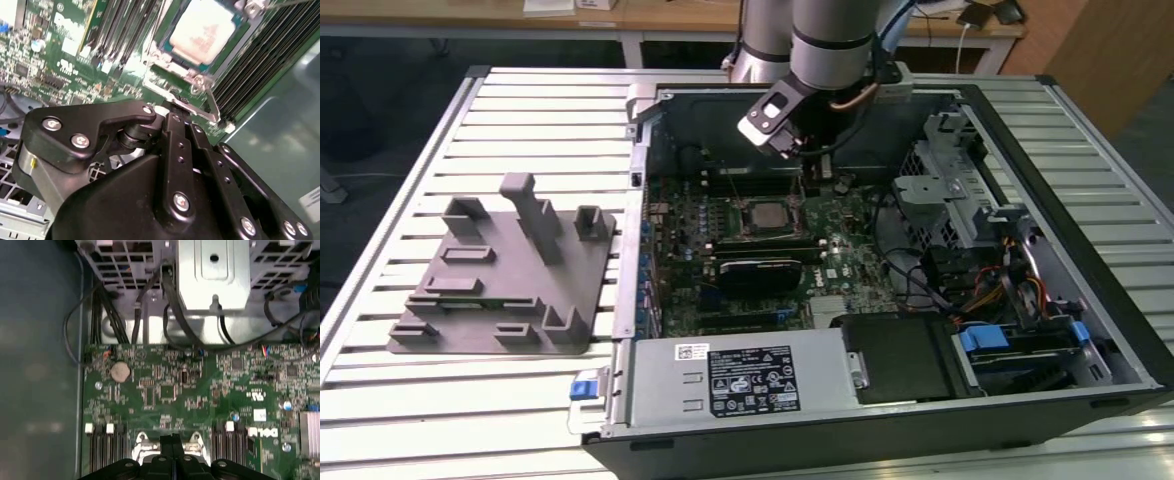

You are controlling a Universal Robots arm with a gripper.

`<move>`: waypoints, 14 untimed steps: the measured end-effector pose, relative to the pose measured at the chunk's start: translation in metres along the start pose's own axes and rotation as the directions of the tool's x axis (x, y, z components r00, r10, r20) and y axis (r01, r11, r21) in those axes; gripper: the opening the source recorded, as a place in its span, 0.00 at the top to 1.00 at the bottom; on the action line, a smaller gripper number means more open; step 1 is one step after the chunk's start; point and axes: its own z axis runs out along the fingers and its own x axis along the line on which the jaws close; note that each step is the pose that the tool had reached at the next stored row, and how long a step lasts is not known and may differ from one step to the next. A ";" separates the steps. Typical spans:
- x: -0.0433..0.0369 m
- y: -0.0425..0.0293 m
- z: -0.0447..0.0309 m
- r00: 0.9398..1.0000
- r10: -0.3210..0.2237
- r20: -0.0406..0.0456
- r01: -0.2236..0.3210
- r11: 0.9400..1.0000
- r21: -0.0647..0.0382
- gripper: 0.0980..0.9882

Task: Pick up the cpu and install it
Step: 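Close the cpu cover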

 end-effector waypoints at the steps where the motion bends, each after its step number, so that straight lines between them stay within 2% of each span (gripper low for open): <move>1: 0.0000 -0.0026 -0.0002 1.000 0.000 0.000 0.000 1.000 -0.001 0.99; 4: 0.0000 -0.0091 -0.0006 1.000 0.001 -0.001 -0.001 1.000 -0.004 0.99; 10: 0.0000 -0.0097 -0.0006 1.000 0.001 -0.001 -0.001 1.000 -0.004 0.99; 11: 0.0000 -0.0099 0.0012 1.000 0.001 -0.001 -0.001 1.000 0.017 0.99; 14: 0.0000 -0.0099 0.0015 1.000 0.001 -0.001 -0.001 1.000 0.021 0.99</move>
